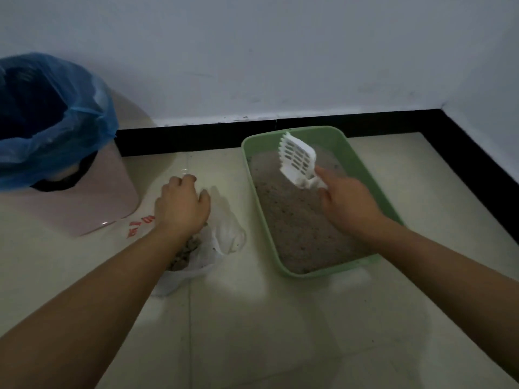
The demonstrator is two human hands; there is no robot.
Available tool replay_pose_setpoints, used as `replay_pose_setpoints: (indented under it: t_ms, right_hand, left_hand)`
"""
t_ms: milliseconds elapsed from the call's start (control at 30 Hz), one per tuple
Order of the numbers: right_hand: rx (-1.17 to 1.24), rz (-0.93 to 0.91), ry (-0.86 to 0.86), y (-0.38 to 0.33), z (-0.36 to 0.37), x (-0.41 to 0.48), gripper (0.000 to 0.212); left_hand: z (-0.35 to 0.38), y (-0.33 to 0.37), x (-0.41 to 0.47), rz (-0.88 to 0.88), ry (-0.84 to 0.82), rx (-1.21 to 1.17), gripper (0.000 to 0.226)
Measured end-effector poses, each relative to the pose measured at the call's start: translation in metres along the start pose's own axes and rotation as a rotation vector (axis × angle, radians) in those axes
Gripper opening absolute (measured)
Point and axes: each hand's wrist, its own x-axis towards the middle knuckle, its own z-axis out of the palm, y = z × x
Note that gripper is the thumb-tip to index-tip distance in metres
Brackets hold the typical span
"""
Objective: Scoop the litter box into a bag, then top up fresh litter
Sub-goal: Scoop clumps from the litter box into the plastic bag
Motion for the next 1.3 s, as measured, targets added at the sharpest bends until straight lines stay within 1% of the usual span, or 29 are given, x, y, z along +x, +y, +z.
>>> replay_pose_setpoints:
  t_ms: [33, 100, 167, 267, 400, 467, 567, 600, 667, 733, 833, 900, 1000, 1133, 1200, 1300]
  right_hand:
    - [-0.088, 0.059, -0.016, 0.019, -0.003, 0.001, 0.055]
    - [-0.227, 0.146, -0.037, 0.049, -0.007, 0.000, 0.044]
    - [-0.310, 0.202, -0.044, 0.071, -0.008, 0.000, 0.036]
    - [-0.342, 0.204, -0.054, 0.088, 0.003, 0.004, 0.037]
    - [-0.346, 0.201, -0.130, 0.092, 0.033, 0.020, 0.040]
    - [-0.314, 0.223, -0.178, 0.095, 0.047, 0.040, 0.042]
    - [-0.160, 0.221, -0.200, 0.103, 0.063, 0.075, 0.061]
    - [-0.102, 0.207, -0.192, 0.104, 0.066, 0.084, 0.063]
    - [-0.036, 0.160, -0.168, 0.102, 0.071, 0.099, 0.056]
    - [-0.026, 0.116, -0.156, 0.097, 0.075, 0.104, 0.052]
    - [-0.039, 0.048, -0.218, 0.083, 0.077, 0.089, 0.055]
    - [-0.071, -0.024, -0.257, 0.070, 0.075, 0.070, 0.055]
    - [-0.177, -0.136, -0.266, 0.052, 0.064, 0.041, 0.064]
    - [-0.260, -0.240, -0.251, 0.052, 0.039, 0.012, 0.066]
    - [-0.283, -0.190, -0.180, 0.063, 0.027, 0.008, 0.063]
    - [-0.321, 0.068, -0.105, 0.090, 0.020, 0.019, 0.056]
  left_hand:
    - [0.009, 0.019, -0.002, -0.035, -0.023, -0.099, 0.050]
    - [0.028, 0.054, -0.005, -0.091, -0.083, -0.235, 0.055]
    - [0.048, 0.083, -0.008, -0.107, -0.145, -0.287, 0.060]
    - [0.074, 0.117, -0.012, -0.139, -0.194, -0.314, 0.064]
    - [0.090, 0.141, -0.004, -0.274, -0.105, -0.315, 0.056]
    - [0.100, 0.141, 0.000, -0.266, -0.059, -0.282, 0.056]
    - [0.114, 0.137, -0.001, -0.221, 0.032, -0.311, 0.054]
    - [0.115, 0.137, 0.000, -0.232, 0.054, -0.344, 0.053]
    - [0.116, 0.138, 0.000, -0.255, 0.077, -0.400, 0.053]
    - [0.116, 0.136, 0.000, -0.249, 0.089, -0.422, 0.054]
    - [0.117, 0.136, 0.000, -0.227, 0.098, -0.424, 0.059]
    - [0.118, 0.135, -0.001, -0.226, 0.107, -0.422, 0.061]
    - [0.119, 0.132, 0.000, -0.238, 0.121, -0.420, 0.062]
    - [0.121, 0.130, 0.000, -0.235, 0.143, -0.427, 0.068]
    - [0.120, 0.132, -0.001, -0.248, 0.137, -0.432, 0.065]
    - [0.119, 0.132, -0.002, -0.248, 0.143, -0.444, 0.061]
